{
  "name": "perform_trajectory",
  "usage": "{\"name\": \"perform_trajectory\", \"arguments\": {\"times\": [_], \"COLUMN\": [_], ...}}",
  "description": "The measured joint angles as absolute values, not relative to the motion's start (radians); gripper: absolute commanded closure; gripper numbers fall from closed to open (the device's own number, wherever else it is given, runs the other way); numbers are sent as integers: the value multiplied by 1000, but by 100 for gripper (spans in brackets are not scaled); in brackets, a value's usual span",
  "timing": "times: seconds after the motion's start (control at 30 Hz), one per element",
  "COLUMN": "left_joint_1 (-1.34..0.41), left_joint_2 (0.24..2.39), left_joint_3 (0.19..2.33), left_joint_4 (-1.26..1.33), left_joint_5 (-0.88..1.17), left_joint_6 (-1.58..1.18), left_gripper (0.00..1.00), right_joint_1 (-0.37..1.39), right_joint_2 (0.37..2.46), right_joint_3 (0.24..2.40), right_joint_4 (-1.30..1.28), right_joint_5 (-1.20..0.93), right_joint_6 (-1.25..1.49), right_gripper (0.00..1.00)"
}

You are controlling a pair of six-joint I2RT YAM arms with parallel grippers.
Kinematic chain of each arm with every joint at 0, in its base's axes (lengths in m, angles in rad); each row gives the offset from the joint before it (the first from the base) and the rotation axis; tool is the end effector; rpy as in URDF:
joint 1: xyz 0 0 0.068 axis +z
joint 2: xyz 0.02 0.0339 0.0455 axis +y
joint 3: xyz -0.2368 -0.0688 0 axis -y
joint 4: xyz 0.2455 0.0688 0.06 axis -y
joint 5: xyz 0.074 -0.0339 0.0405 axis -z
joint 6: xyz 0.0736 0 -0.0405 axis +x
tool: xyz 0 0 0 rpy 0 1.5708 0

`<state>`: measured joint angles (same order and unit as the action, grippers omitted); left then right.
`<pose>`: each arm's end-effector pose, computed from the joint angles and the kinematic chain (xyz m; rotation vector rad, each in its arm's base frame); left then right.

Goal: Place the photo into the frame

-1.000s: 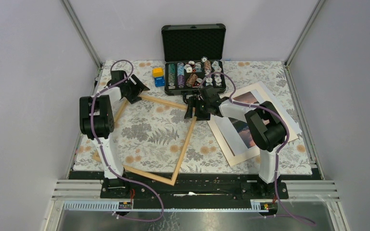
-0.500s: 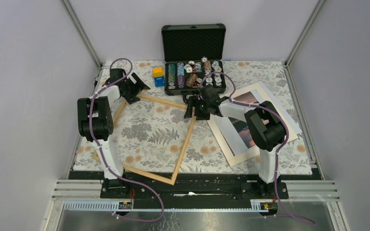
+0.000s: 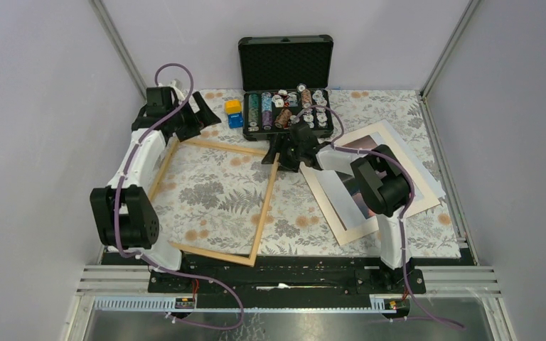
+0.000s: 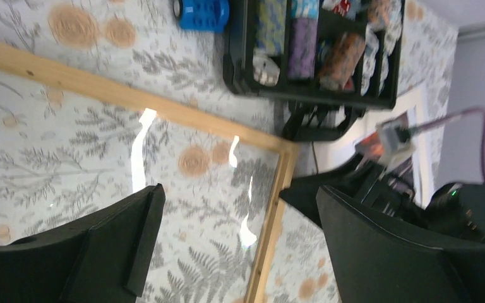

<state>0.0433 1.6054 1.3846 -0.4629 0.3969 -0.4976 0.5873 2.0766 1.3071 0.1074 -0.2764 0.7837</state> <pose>0.3917 -0.0115 0.2653 -0.3978 2.2475 -0.6883 0.3776 0.2755 0.1039 0.0734 2.4175 1.0059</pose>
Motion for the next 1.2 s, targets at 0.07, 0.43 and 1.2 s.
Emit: {"name": "perform_trajectory", "arguments": {"times": [0.07,0.43,1.2], "left_joint_1": [27,-405,-917], "left_joint_2": [1574,1521,2193], "left_joint_3": [1352,1110,1490], "left_joint_4": [-490,-363,2], "left_joint_5": [398,460,504], "left_joint_6": [-472,-569,-973], "left_gripper": [1,1,1], "right_joint_1": [590,278,-680], "right_joint_2": [2088,1655,1374], "right_joint_3": [1332,1200,775], "right_joint_4": [104,-321,-158], "right_joint_5": [-274,-160,-34], "right_joint_6": [786,503,585], "right_gripper": [13,0,0]}}
